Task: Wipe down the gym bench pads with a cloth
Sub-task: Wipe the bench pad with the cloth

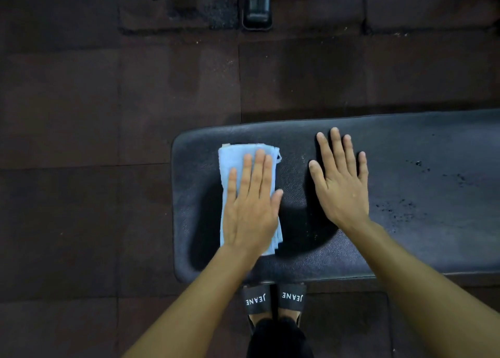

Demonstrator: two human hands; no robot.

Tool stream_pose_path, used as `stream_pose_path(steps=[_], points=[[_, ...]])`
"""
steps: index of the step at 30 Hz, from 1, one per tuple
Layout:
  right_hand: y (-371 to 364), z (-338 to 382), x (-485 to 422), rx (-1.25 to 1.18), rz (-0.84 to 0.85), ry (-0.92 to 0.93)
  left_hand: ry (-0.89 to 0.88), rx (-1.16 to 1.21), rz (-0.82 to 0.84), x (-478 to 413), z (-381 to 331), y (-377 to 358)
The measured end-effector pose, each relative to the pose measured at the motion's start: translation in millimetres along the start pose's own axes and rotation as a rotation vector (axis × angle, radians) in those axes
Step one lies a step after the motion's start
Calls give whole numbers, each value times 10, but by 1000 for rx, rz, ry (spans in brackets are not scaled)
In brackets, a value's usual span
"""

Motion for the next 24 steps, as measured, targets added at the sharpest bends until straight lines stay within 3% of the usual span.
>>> stream_pose_path(steps=[4,6,9,11,15,18,21,24], points=[[95,118,43,-125,43,-66,14,221,-80,-134,113,97],[173,328,206,-271,12,-134,136,366,-177,42,266,131],[66,859,726,-310,18,64,386,385,-243,433,562,46],[-175,1124,934,-259,80,139,372,347,-216,564,629,-39],[-448,1258,764,-162,17,59,331,271,-214,561,603,-81],[-421,1203,537,-59,-62,166,351,275,-218,546,577,-57],[-295,1051,273,1,-87,280,259,237,-202,428,315,-14],[-119,735,23,47,-114,290,208,255,-199,220,-126,-5]])
Point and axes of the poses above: each hand's wrist, its own x-axis away from the middle knuckle, its own y-axis out of the back of the hand, z = x × y, the point moved 2 cm from there along -x, towards the middle knuckle, and after that the axes turned 14 degrees about -y, right-handed, at the moved point
